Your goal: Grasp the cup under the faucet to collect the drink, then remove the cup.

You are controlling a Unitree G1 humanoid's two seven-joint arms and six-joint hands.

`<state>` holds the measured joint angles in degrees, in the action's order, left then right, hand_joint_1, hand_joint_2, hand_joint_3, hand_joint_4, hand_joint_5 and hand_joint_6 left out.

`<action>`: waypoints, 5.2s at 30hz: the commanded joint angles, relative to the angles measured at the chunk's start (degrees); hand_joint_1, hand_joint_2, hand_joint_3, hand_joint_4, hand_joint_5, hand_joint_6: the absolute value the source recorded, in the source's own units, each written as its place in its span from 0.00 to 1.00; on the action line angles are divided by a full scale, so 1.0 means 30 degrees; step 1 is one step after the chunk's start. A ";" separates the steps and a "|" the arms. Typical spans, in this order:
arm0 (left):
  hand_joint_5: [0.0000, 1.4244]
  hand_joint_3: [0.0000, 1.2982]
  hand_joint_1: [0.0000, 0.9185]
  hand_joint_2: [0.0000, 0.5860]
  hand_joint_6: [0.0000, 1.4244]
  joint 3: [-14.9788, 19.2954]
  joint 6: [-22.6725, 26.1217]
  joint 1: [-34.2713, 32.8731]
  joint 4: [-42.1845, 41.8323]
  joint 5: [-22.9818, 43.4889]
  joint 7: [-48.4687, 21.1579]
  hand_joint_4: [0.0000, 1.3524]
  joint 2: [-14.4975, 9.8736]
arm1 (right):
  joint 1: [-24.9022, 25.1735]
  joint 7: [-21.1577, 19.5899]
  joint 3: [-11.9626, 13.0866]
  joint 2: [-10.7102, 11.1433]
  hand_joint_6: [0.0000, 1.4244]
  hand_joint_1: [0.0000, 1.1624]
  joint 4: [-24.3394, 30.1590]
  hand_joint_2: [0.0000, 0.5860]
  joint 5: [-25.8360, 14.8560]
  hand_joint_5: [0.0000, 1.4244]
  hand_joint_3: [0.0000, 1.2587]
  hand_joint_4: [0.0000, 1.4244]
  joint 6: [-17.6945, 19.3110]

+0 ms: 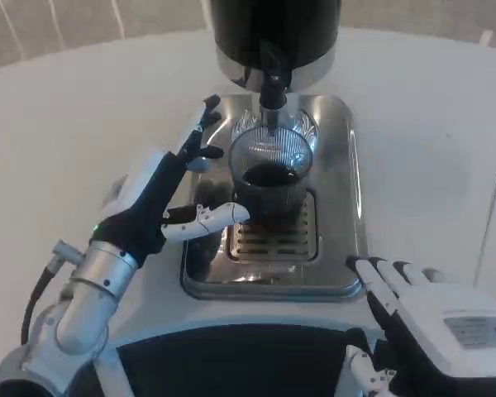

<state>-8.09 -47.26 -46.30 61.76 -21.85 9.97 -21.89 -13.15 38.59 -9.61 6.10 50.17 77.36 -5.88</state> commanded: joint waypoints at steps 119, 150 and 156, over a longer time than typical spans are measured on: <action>0.90 0.70 0.63 0.06 1.00 -0.1928 0.0366 -0.1508 0.2589 -0.1292 0.5535 0.74 0.1074 | 0.0936 0.1519 0.0623 -0.1414 0.00 0.00 0.0054 1.00 0.0526 0.00 0.02 0.00 -0.0569; 0.96 0.72 0.64 0.04 1.00 0.0535 -0.2044 0.0594 0.0364 -0.0324 0.4682 0.81 -0.1374 | 0.1132 0.1128 0.0350 -0.1480 0.00 0.01 0.0146 1.00 0.0204 0.00 0.01 0.00 -0.0431; 0.96 0.72 0.64 0.04 1.00 0.1236 -0.2496 0.1329 -0.0516 0.0097 0.4149 0.81 -0.1999 | 0.1547 0.1217 0.0531 -0.1403 0.00 0.01 0.0095 1.00 0.0139 0.00 0.01 0.00 -0.0476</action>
<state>-5.57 -52.37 -42.85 62.37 -23.01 22.63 -26.32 -8.97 42.48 -8.14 1.89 49.96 78.23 -7.32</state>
